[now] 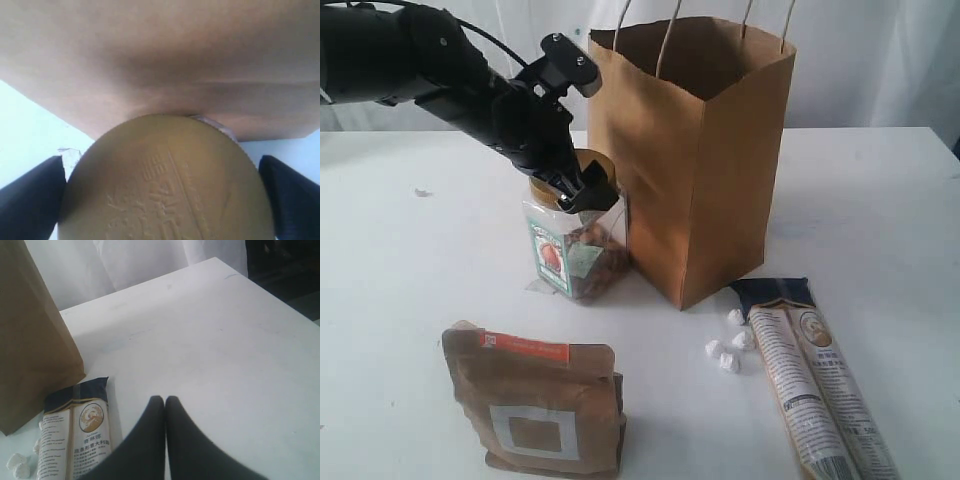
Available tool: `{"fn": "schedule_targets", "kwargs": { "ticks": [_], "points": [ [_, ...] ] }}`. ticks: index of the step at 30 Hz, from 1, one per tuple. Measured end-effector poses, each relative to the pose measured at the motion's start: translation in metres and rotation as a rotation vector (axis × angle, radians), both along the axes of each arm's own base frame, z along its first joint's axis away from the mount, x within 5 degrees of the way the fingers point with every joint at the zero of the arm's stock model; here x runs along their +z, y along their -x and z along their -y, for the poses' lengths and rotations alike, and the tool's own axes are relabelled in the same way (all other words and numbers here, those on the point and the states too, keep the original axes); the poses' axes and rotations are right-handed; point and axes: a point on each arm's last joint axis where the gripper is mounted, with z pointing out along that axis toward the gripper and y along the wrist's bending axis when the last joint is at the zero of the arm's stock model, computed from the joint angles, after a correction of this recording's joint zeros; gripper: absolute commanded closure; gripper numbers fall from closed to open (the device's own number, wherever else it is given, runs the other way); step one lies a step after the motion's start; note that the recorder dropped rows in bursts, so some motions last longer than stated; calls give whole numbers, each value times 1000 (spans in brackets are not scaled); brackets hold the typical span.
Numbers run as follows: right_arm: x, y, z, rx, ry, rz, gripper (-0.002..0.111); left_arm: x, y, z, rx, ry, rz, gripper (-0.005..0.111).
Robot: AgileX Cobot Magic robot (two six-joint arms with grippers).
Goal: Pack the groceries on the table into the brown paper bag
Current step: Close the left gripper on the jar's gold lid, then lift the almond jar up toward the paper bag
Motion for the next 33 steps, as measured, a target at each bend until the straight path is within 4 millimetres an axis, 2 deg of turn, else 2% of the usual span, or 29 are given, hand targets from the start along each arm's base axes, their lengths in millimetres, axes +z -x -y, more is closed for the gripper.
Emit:
{"fn": "schedule_targets", "kwargs": {
  "ticks": [1,2,9,16,18,24,26,28,30,33],
  "points": [
    [0,0,0,0,0,0,108,0,0,0,0,0,0,104],
    [0,0,0,0,0,0,108,0,0,0,0,0,0,107],
    [0,0,0,0,0,0,108,5,3,-3,-4,-22,2,107],
    [0,0,0,0,0,0,108,23,22,-15,-37,-98,-21,107],
    [0,0,0,0,0,0,108,35,30,-19,-43,-98,-15,107],
    [0,0,0,0,0,0,108,92,67,-35,-61,-34,59,107],
    [0,0,0,0,0,0,108,113,82,-35,-58,87,60,107],
    [0,0,0,0,0,0,108,139,102,-27,-105,325,16,107],
    [0,0,0,0,0,0,108,154,116,-20,-220,475,2,107],
    [0,0,0,0,0,0,108,166,129,-12,-383,603,5,107]
  ]
}}
